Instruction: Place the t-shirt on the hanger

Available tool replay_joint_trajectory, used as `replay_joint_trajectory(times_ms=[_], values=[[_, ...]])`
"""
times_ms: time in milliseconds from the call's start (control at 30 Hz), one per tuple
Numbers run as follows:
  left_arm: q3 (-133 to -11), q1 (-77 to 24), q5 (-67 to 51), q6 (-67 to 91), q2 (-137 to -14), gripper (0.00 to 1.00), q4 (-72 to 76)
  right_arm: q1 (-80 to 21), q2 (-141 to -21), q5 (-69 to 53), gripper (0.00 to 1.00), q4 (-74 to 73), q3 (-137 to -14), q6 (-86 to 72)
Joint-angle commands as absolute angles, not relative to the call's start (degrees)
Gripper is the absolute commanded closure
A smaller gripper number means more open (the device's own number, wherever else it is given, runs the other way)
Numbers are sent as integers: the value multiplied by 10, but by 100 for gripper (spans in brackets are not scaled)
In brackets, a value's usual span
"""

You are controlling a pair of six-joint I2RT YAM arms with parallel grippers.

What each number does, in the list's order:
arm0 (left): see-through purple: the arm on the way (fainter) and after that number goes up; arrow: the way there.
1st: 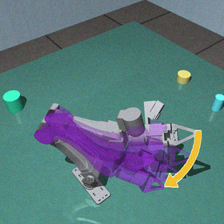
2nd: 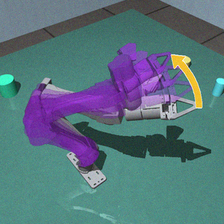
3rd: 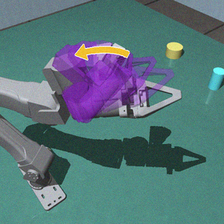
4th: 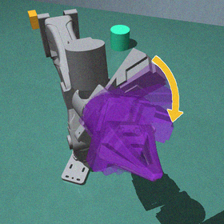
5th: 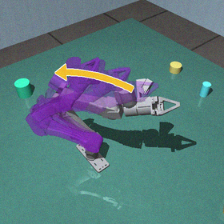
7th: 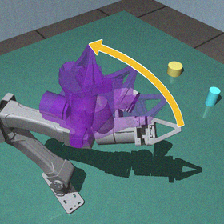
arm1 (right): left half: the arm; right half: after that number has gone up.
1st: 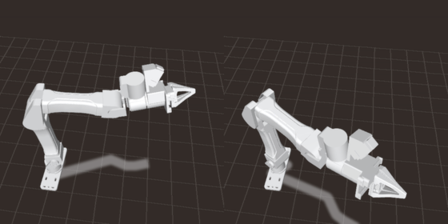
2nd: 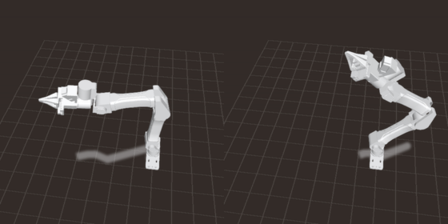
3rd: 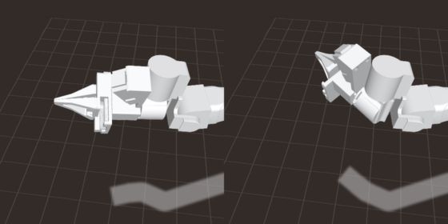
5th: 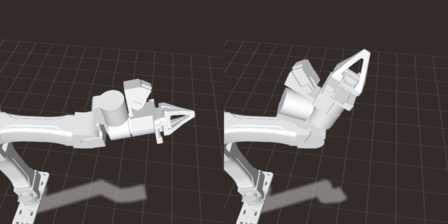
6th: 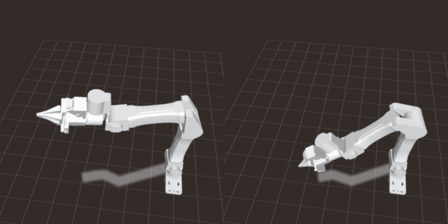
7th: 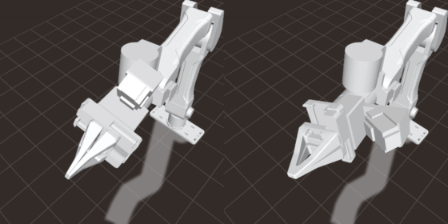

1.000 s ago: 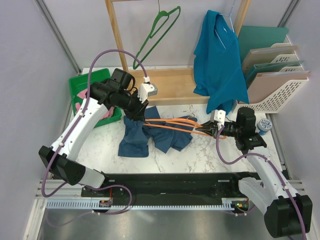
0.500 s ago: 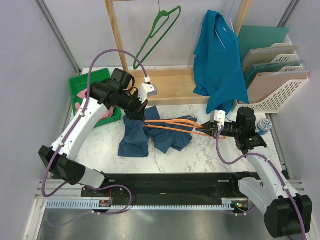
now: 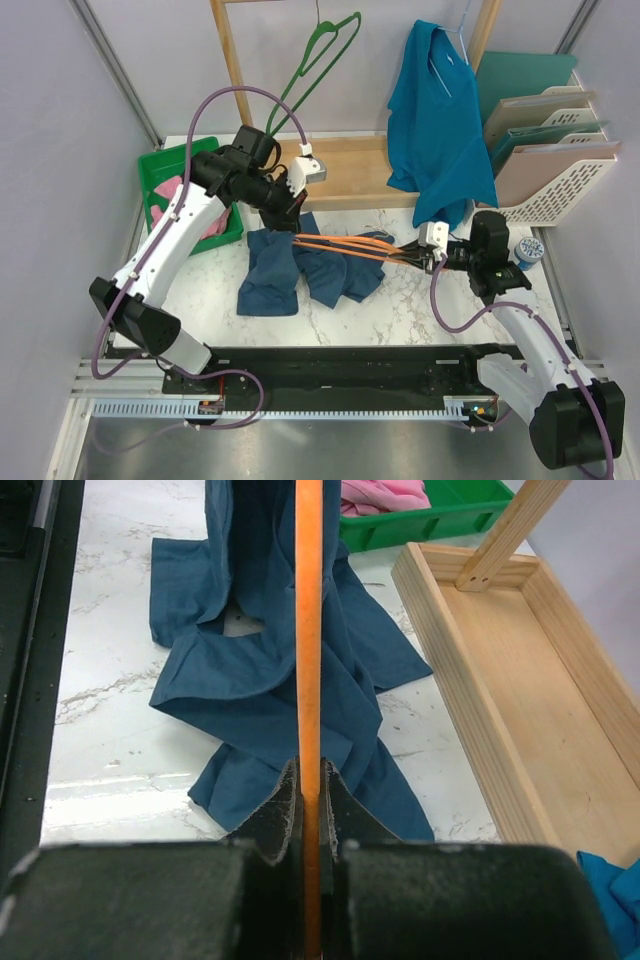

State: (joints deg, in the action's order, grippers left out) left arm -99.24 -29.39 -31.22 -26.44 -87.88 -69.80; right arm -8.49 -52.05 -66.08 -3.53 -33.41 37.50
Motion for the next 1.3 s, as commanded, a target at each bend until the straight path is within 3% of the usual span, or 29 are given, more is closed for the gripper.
replay_joint_trajectory(times_ms=[0, 233, 467, 500, 533, 600, 633, 700, 733, 833, 1000, 1067, 1267], values=[[-1039, -316, -389, -258, -901, 98, -664, -109, -552, -714, 100, -18, -377, 432], [-1057, -339, -414, -248, -906, 98, -657, -113, -588, -702, 100, -8, -381, 441], [-1048, -326, -405, -217, -884, 98, -639, -116, -600, -679, 100, 74, -367, 355], [-1042, -312, -399, -203, -877, 94, -630, -115, -598, -680, 100, 64, -369, 354], [-1032, -276, -383, -160, -861, 82, -607, -115, -592, -678, 100, 61, -370, 351], [-1002, -238, -316, -135, -835, 73, -596, -113, -590, -671, 100, 60, -374, 337], [-988, -214, -284, -121, -793, 63, -587, -112, -591, -665, 100, 60, -378, 321], [-927, -211, -224, -131, -745, 37, -567, -110, -598, -659, 100, 63, -386, 302], [-907, -214, -215, -141, -717, 17, -567, -110, -602, -656, 100, 69, -388, 278], [-819, -214, -151, -159, -628, 9, -577, -108, -602, -642, 100, 120, -383, 216], [-687, -216, -144, -255, -512, 9, -604, -103, -606, -606, 100, 163, -390, 150], [-644, -225, -177, -301, -485, 20, -606, -102, -616, -594, 100, 171, -395, 123], [-500, -379, -71, -378, -505, 24, -567, -102, -638, -572, 100, 168, -402, 120]])
